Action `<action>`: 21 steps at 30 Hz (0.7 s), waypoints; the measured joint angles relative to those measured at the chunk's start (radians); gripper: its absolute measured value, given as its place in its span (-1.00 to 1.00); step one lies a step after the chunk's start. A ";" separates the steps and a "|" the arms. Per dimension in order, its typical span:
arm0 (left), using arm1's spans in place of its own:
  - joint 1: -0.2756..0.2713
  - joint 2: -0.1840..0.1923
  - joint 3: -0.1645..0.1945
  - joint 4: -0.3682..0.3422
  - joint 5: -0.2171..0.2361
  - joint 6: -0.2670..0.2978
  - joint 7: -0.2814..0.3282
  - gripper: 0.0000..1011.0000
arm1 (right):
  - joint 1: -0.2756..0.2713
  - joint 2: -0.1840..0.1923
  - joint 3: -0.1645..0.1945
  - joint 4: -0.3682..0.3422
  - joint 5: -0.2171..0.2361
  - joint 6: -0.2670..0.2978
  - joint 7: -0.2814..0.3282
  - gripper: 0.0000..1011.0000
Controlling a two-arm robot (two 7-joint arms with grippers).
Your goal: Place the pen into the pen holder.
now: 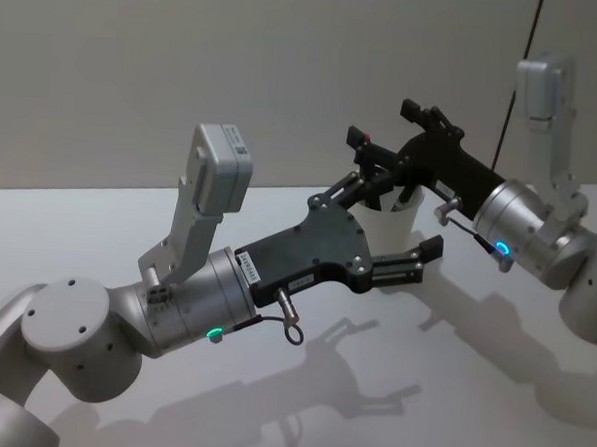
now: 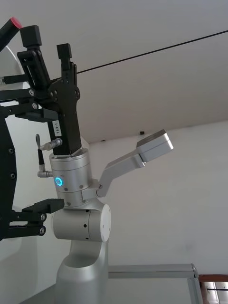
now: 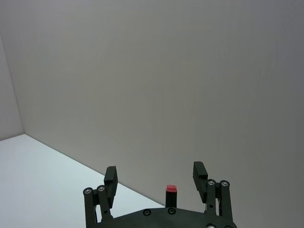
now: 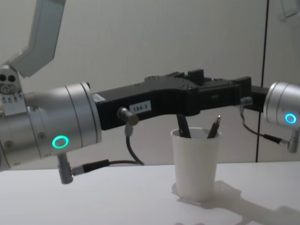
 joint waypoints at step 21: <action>0.000 0.000 0.000 0.000 0.000 0.000 0.000 0.98 | -0.079 0.068 0.036 -0.122 0.047 0.022 -0.088 0.98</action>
